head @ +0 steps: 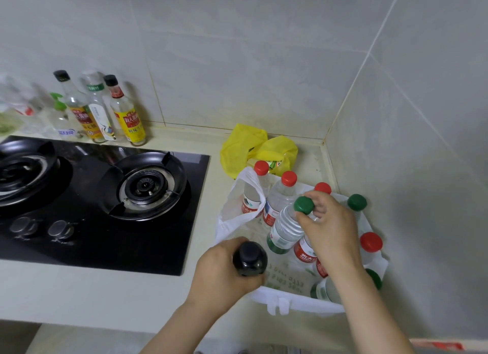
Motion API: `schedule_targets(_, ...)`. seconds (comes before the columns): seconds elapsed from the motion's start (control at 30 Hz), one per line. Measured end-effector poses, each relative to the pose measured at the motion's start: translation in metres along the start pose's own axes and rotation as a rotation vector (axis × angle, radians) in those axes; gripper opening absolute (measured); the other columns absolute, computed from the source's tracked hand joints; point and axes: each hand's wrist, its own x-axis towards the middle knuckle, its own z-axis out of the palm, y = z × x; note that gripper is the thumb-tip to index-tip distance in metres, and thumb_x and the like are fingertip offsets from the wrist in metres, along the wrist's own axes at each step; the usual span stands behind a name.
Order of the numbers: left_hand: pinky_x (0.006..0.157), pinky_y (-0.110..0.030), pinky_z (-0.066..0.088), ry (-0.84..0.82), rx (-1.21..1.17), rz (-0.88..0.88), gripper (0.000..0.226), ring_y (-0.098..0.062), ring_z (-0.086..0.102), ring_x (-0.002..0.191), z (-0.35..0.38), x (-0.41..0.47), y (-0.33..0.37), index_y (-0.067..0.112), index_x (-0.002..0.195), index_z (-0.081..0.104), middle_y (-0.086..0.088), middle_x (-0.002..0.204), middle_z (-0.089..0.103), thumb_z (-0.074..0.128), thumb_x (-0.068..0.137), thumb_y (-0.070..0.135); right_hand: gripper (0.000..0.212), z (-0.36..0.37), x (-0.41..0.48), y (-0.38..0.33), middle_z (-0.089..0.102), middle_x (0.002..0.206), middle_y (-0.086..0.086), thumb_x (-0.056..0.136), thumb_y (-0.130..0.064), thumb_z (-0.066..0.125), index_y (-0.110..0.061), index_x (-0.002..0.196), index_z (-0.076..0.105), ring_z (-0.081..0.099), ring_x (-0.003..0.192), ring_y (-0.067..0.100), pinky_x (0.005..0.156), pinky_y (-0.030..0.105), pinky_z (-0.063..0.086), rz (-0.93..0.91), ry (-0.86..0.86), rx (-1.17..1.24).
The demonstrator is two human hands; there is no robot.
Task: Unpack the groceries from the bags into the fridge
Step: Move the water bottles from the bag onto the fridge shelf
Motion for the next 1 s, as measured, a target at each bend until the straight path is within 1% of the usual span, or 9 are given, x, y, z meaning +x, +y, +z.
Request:
schedule_targets(0.13,0.061,-0.013,0.044,0.032,-0.025,0.038,0.038,0.001,0.058,0.072,-0.018,0.001,0.013,0.038,0.088,0.065,0.023,0.079,0.066,0.081,0.053,0.038,0.036,-0.013,-0.005,-0.015,0.068,0.1,-0.01,0.079,-0.017,0.075,-0.023,0.113,0.065,0.064,0.1,0.011,0.088,0.032,0.053,-0.032,0.044,0.058)
schedule_targets(0.23,0.065,-0.017,0.048,0.06,-0.047,0.085,0.044,0.001,0.06,0.074,-0.032,0.001,0.025,0.043,0.091,0.065,0.023,0.082,0.067,0.081,0.051,0.042,0.037,-0.021,-0.008,-0.03,0.064,0.093,-0.023,0.074,-0.019,0.077,-0.036,0.104,0.062,0.065,0.097,0.009,0.088,0.034,0.053,-0.071,0.092,0.16)
schedule_targets(0.3,0.066,-0.021,0.05,0.091,-0.083,0.123,0.045,-0.001,0.062,0.075,-0.044,0.001,0.034,0.045,0.092,0.063,0.022,0.082,0.068,0.08,0.05,0.043,0.039,-0.026,-0.008,-0.04,0.065,0.094,-0.025,0.071,-0.019,0.078,-0.04,0.099,0.06,0.065,0.096,0.008,0.089,0.035,0.053,-0.108,0.131,0.242)
schedule_targets(0.43,0.067,-0.025,0.052,0.146,-0.133,0.193,0.038,-0.004,0.064,0.073,-0.071,0.001,0.049,0.039,0.088,0.067,0.019,0.08,0.07,0.078,0.051,0.044,0.039,-0.036,-0.008,-0.061,0.07,0.095,-0.019,0.07,-0.013,0.081,-0.034,0.099,0.064,0.065,0.095,0.003,0.088,0.034,0.052,-0.226,0.206,0.387)
schedule_targets(0.53,0.066,-0.025,0.053,0.198,-0.171,0.228,0.036,-0.004,0.066,0.072,-0.09,0.002,0.056,0.036,0.086,0.068,0.017,0.079,0.071,0.079,0.052,0.043,0.039,-0.041,-0.009,-0.078,0.071,0.097,-0.011,0.073,-0.005,0.079,-0.03,0.099,0.065,0.066,0.097,0.009,0.089,0.036,0.053,-0.299,0.242,0.571)
schedule_targets(0.7,0.074,-0.029,0.056,0.262,-0.271,0.297,0.034,-0.002,0.069,0.079,-0.127,-0.001,0.071,0.033,0.087,0.071,0.016,0.083,0.073,0.079,0.055,0.038,0.034,-0.044,-0.009,-0.116,0.068,0.113,0.004,0.083,-0.007,0.072,-0.021,0.112,0.062,0.063,0.11,0.021,0.097,0.037,0.05,-0.442,0.216,0.802)
schedule_targets(0.87,0.066,-0.015,0.051,0.36,-0.401,0.371,0.03,-0.003,0.068,0.074,-0.167,-0.008,0.09,0.025,0.084,0.071,0.013,0.08,0.074,0.08,0.055,0.026,0.029,-0.047,-0.007,-0.162,0.067,0.114,0.006,0.086,-0.021,0.062,-0.027,0.114,0.058,0.066,0.106,0.02,0.09,0.028,0.049,-0.55,0.237,0.843)
schedule_targets(0.93,0.069,-0.016,0.052,0.41,-0.438,0.397,0.034,-0.004,0.069,0.077,-0.185,-0.012,0.095,0.023,0.087,0.071,0.012,0.083,0.074,0.081,0.055,0.029,0.029,-0.048,-0.006,-0.18,0.067,0.114,0.008,0.087,-0.023,0.061,-0.027,0.115,0.057,0.066,0.105,0.025,0.091,0.032,0.05,-0.595,0.246,0.844)
schedule_targets(1.0,0.075,-0.019,0.054,0.46,-0.448,0.423,0.041,-0.005,0.069,0.082,-0.202,-0.014,0.101,0.024,0.094,0.07,0.012,0.087,0.074,0.08,0.056,0.035,0.028,-0.051,-0.007,-0.198,0.067,0.111,0.005,0.088,-0.024,0.06,-0.027,0.115,0.056,0.066,0.104,0.026,0.088,0.027,0.05,-0.642,0.248,0.868)
